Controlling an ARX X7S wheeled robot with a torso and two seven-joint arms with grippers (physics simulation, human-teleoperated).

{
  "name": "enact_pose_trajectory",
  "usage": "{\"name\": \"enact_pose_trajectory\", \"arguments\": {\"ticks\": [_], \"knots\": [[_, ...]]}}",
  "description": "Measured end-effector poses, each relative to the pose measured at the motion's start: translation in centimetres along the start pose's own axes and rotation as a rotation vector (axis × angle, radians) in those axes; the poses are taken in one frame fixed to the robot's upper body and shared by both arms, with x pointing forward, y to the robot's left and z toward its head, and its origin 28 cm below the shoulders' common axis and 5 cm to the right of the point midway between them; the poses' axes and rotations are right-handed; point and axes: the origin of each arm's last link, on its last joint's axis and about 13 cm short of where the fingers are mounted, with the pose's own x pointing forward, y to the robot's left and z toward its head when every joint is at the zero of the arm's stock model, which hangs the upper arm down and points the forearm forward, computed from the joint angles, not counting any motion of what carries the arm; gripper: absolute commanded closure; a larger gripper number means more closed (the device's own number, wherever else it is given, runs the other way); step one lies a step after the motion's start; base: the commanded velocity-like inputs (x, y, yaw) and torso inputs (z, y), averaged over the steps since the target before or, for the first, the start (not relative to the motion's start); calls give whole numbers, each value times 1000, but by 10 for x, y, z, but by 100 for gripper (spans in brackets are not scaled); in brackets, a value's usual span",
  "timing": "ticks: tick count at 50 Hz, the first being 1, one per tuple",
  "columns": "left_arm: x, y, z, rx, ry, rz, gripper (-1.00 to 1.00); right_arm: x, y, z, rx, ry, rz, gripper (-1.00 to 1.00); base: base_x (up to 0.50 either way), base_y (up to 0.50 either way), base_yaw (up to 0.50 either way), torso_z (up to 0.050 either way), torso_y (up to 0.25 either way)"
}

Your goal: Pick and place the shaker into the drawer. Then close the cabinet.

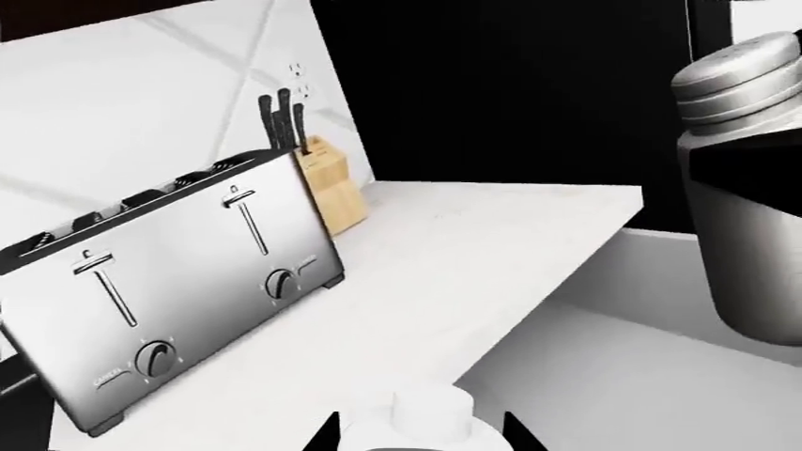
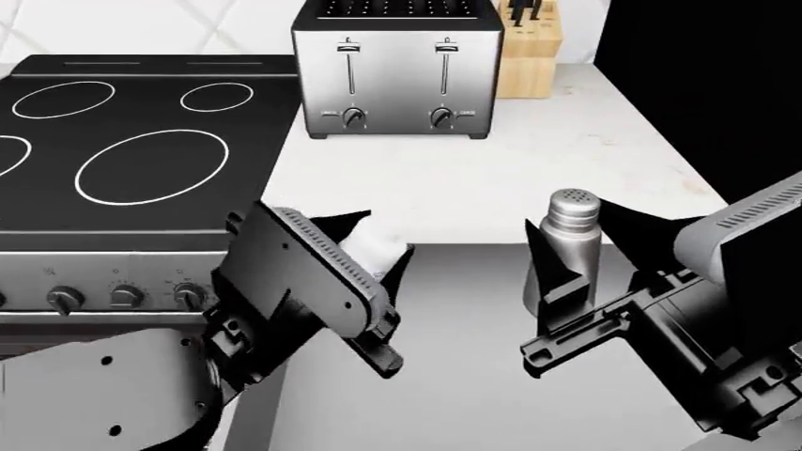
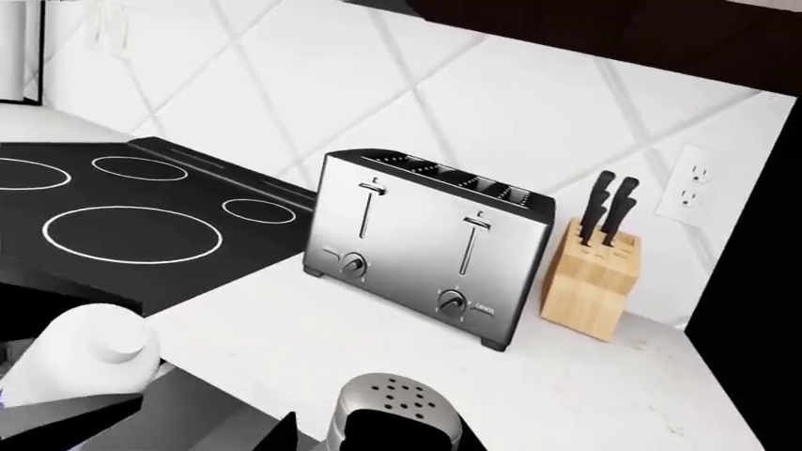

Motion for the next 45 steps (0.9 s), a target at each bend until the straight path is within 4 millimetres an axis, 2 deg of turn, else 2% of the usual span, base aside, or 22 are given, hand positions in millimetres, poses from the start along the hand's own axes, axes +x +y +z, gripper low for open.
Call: {"name": "enact_pose_trajectory", "arguments": {"ticks": [16, 31, 45], "knots": [[31, -8, -10, 143, 100, -162, 100, -16, -13, -4, -10, 0, -94, 100, 0, 0, 0, 0, 0], [61, -11, -35, 236, 234, -237, 100, -23, -16, -6, 3, 3, -146, 100, 0, 0, 0, 0, 0], [75, -20, -66, 276, 342, -290, 100, -27, -18, -8, 14, 8, -181, 100, 0, 0, 0, 0, 1]]}}
